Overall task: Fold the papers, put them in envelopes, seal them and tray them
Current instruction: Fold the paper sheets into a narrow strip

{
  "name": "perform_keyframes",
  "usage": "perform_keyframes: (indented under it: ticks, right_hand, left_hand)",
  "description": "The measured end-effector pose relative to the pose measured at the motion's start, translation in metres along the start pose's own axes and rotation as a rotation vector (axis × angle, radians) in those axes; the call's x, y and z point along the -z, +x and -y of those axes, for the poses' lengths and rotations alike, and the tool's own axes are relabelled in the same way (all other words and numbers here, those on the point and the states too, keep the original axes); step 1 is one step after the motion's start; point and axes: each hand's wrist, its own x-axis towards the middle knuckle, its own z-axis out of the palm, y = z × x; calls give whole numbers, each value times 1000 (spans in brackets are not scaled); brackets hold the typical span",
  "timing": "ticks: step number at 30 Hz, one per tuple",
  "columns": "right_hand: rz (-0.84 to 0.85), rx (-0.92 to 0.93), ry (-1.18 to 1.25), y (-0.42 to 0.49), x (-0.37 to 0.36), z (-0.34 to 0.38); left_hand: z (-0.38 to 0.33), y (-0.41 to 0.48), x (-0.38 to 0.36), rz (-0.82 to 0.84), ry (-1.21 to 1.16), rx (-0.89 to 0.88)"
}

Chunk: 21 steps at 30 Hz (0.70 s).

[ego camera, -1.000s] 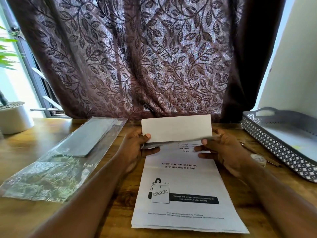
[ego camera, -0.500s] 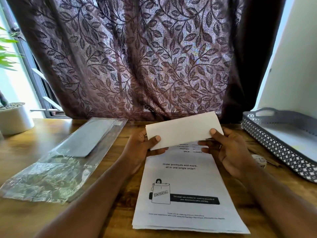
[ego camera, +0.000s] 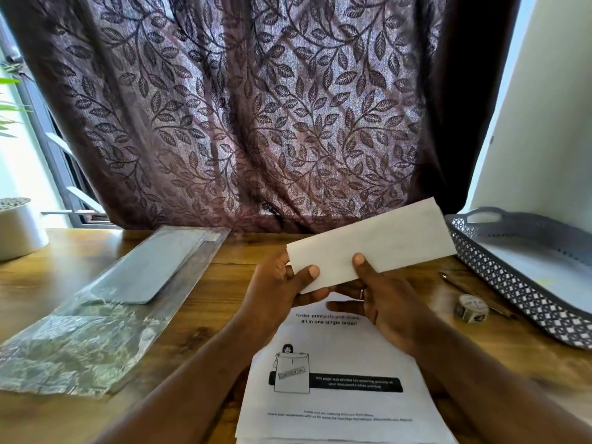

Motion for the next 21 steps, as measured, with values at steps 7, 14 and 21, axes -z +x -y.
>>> perform_keyframes:
  ticks: [7,14,21]
  right_hand:
    - [-238,19,176,9,25,21]
    - [-130,-47,-173,1,39,31]
    - [-128,-14,-249,-1,32,30]
  left_hand:
    - [-4,8,17,-19,16,49]
    - [-6,13,31,-142,-18,48]
    - [-14,4,22,-128,-446,44]
